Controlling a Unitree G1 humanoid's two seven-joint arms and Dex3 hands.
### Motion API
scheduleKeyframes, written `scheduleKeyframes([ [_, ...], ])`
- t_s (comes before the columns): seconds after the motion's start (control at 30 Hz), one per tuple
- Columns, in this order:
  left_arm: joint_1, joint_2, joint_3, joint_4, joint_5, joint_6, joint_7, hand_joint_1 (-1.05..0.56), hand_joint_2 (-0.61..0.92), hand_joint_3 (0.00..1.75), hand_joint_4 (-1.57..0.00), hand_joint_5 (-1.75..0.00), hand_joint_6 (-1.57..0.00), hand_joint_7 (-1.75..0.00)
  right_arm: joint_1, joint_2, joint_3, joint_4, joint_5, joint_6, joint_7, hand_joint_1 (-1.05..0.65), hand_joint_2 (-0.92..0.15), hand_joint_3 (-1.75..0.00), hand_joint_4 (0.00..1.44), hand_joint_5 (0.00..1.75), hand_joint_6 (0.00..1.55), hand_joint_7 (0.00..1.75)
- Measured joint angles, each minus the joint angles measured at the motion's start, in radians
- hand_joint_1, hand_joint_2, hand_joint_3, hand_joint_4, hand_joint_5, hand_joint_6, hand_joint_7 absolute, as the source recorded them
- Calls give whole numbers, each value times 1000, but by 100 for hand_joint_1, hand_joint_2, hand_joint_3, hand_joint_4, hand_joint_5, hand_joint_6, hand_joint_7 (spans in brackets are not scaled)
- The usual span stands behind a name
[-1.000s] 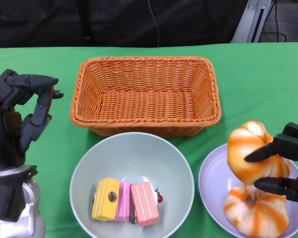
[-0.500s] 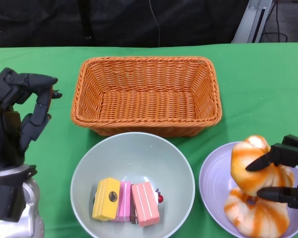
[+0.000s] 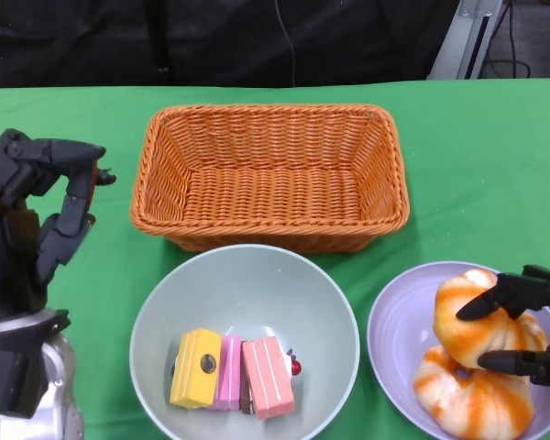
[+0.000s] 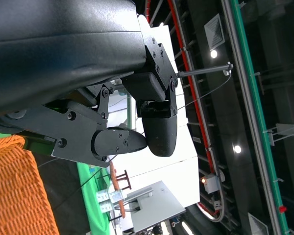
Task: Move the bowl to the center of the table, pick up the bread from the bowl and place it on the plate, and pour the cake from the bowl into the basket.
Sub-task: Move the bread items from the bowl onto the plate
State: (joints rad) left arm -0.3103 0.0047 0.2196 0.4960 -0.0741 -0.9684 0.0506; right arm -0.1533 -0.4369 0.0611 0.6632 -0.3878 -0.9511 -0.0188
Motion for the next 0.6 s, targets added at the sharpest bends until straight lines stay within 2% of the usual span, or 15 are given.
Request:
scheduleKeyframes([
  [0.1, 0, 0, -3, 0, 0, 0, 0, -13, 91, 40, -76, -139, -85, -101, -18, -1, 5, 26, 1, 0, 2, -13, -92, -3, 67, 152, 85, 77],
  [0.2, 0, 0, -3, 0, 8, 0, 1, -13, 91, 40, -75, -139, -85, -102, -27, -3, 10, 42, 6, 0, 19, -13, -92, -4, 67, 149, 87, 63],
  [0.23, 0, 0, -3, 0, 12, 0, 1, -13, 92, 40, -75, -140, -85, -103, -29, -4, 12, 45, 11, 1, 27, -14, -92, -5, 69, 138, 89, 52],
  [0.27, 0, 0, -3, 0, 13, 0, 1, -13, 92, 40, -75, -139, -85, -103, -31, -4, 15, 49, 19, 2, 39, -14, -92, -5, 71, 132, 90, 46],
  [0.33, 0, 0, -5, 0, 2, 0, 0, -13, 92, 39, -76, -138, -85, -103, -37, -5, 20, 59, 31, 2, 61, -14, -92, -5, 77, 108, 92, 32],
  [0.37, 0, 0, -6, 0, -2, 0, 0, -13, 92, 39, -76, -138, -85, -102, -42, -6, 22, 67, 38, 2, 73, -14, -92, -5, 78, 103, 93, 29],
  [0.5, 1, 0, -9, -1, -1, 0, 0, -13, 92, 39, -76, -137, -84, -103, -67, -7, 37, 97, 60, 1, 110, -14, -92, -4, 72, 128, 101, 20],
  [0.6, 3, 0, -10, -1, 0, 0, 0, -13, 92, 39, -75, -137, -84, -103, -77, -7, 40, 106, 62, 4, 119, -14, -92, -4, 72, 136, 104, 20],
])
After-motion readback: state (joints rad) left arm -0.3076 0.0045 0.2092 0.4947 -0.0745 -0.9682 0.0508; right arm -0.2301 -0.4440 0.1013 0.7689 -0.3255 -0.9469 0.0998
